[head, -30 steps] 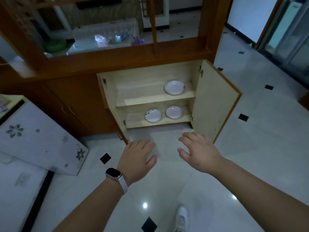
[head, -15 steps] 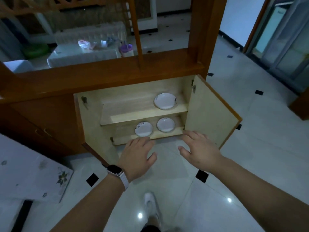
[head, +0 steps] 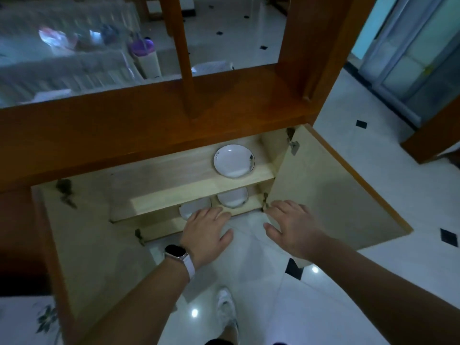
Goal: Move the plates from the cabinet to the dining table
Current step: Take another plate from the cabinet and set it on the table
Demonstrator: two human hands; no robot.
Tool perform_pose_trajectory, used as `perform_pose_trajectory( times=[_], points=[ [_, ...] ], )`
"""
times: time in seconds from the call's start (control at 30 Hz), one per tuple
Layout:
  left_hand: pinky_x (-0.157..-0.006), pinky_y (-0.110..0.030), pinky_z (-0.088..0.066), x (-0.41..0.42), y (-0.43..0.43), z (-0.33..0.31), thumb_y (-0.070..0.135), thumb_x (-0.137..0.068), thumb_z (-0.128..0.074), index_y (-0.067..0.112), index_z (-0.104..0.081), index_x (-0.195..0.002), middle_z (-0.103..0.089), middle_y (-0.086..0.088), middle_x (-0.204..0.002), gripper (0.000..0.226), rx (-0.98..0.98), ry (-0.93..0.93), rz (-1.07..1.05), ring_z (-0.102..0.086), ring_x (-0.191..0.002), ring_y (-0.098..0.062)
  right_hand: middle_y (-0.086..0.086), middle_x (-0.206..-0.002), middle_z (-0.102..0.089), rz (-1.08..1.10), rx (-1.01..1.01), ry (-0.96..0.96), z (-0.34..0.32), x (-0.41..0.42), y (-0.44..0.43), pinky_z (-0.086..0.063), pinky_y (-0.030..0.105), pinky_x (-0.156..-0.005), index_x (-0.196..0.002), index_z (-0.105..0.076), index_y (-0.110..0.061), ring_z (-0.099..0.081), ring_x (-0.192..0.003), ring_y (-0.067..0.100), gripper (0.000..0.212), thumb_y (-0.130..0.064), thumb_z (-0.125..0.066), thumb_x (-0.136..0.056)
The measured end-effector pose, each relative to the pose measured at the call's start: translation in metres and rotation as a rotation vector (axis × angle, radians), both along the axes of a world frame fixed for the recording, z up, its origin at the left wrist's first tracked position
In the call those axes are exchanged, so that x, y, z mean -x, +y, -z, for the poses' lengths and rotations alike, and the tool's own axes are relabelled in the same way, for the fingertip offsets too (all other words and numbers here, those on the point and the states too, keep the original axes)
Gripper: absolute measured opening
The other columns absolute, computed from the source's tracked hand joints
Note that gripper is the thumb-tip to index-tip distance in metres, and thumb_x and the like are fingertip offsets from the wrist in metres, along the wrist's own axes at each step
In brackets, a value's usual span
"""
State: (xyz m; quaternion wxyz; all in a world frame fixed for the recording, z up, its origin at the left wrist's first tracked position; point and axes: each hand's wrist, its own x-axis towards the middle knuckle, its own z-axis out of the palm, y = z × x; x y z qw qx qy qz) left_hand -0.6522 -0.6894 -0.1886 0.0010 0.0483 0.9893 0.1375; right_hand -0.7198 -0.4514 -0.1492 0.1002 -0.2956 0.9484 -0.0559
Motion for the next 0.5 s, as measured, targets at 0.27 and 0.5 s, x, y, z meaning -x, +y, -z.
perform_pose_trajectory(
  times=[0.27, 0.5],
  points=[
    [-0.089, -0.04, -0.043, 0.09, -0.039, 0.024, 0.049, -0.085, -0.035, 0.02, -0.062, -0.121, -0.062, -0.005, -0.122, 0.054, -0.054, -0.084, 0.027, -0.057, -0.109, -0.029, -0.003, -0.14, -0.048, 0.14, -0.014, -0.13, 0.027, 0.077, -0.04, -0.032, 0.037, -0.102, -0.133, -0.049, -0.023, -0.041, -0.127, 0.021, 0.079, -0.063, -0.01, -0.078],
    [-0.092, -0.04, -0.044, 0.15, -0.054, 0.098, 0.055, -0.087, -0.031, 0.023, -0.055, -0.131, -0.058, -0.005, -0.128, 0.06, -0.07, -0.216, -0.033, -0.051, -0.116, -0.029, 0.008, -0.13, -0.056, 0.251, 0.055, -0.145, 0.093, 0.135, -0.052, -0.039, 0.04, -0.092, -0.125, -0.057, -0.015, -0.049, -0.117, 0.031, 0.043, -0.043, -0.048, -0.094]
  ],
)
